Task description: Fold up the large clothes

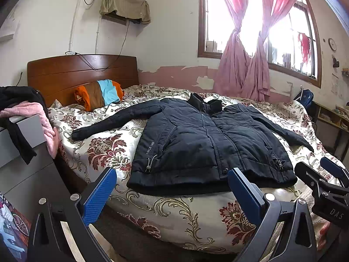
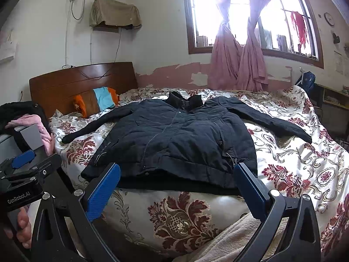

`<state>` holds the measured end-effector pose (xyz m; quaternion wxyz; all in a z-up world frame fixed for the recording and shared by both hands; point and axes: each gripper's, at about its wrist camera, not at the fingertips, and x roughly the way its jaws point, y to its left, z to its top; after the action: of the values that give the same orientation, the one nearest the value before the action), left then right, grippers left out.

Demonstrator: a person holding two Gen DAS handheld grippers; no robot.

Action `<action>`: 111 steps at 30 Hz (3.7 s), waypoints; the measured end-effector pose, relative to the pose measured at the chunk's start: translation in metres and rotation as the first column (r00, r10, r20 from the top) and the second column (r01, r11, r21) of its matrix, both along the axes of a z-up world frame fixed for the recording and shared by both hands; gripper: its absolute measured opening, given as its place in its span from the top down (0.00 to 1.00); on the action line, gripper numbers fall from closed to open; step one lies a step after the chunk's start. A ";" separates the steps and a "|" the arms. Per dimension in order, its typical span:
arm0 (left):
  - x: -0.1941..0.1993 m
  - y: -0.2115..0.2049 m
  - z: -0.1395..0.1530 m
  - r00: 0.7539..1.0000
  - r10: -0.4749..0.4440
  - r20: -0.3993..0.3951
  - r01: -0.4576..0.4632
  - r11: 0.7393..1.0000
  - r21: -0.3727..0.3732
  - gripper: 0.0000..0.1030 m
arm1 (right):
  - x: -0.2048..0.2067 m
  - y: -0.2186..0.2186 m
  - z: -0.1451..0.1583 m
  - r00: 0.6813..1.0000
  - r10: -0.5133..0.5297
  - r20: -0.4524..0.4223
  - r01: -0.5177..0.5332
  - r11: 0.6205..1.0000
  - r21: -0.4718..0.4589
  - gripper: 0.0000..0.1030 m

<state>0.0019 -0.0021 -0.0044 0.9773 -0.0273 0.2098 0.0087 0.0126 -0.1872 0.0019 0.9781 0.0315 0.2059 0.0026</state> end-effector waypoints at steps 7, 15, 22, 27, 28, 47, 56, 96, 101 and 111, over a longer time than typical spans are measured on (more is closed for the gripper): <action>0.000 0.000 0.000 1.000 -0.001 0.000 0.001 1.000 0.002 0.00 | 0.000 0.000 0.000 1.000 0.001 0.000 -0.001 1.000 -0.001 0.01; 0.000 -0.001 0.000 1.000 -0.001 0.000 0.001 1.000 0.002 0.00 | 0.000 0.000 0.000 1.000 0.000 0.001 0.000 1.000 0.000 0.01; 0.000 -0.001 0.000 1.000 -0.001 0.001 0.001 1.000 0.004 0.00 | 0.000 0.000 0.000 1.000 0.000 0.000 0.000 1.000 -0.001 0.01; 0.000 -0.001 0.000 1.000 -0.001 0.001 0.001 1.000 0.004 0.00 | 0.001 0.000 0.000 1.000 0.001 -0.001 -0.001 1.000 0.000 0.01; 0.000 -0.001 0.000 1.000 -0.001 0.001 0.001 1.000 0.004 0.00 | 0.001 0.000 0.000 1.000 0.000 -0.001 0.000 1.000 0.000 0.01; 0.000 -0.002 0.000 1.000 -0.001 0.001 0.001 1.000 0.006 0.00 | 0.001 0.001 0.000 1.000 0.001 -0.001 -0.001 1.000 -0.002 0.01; 0.008 -0.001 0.001 0.999 0.014 -0.029 -0.013 1.000 0.028 0.00 | 0.018 -0.008 0.000 0.997 0.055 -0.052 -0.053 0.998 0.040 0.01; 0.446 -0.206 -0.026 0.850 -0.420 -0.318 0.355 0.903 -0.242 0.00 | 0.337 -0.427 -0.136 0.808 -0.450 -0.381 0.581 0.500 0.642 0.08; 0.497 -0.250 -0.045 0.829 -0.429 -0.360 0.348 0.898 -0.269 0.00 | 0.353 -0.444 -0.156 0.741 -0.522 -0.422 0.647 0.391 0.654 0.39; 0.530 -0.308 -0.087 0.782 -0.409 -0.471 0.388 0.910 -0.146 0.00 | 0.351 -0.449 -0.177 0.754 -0.548 -0.363 0.635 0.462 0.620 0.75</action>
<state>0.5321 -0.3097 -0.0913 0.8702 0.0009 0.4523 -0.1956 0.3637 -0.6362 -0.1746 0.8116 0.4758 0.2185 -0.2590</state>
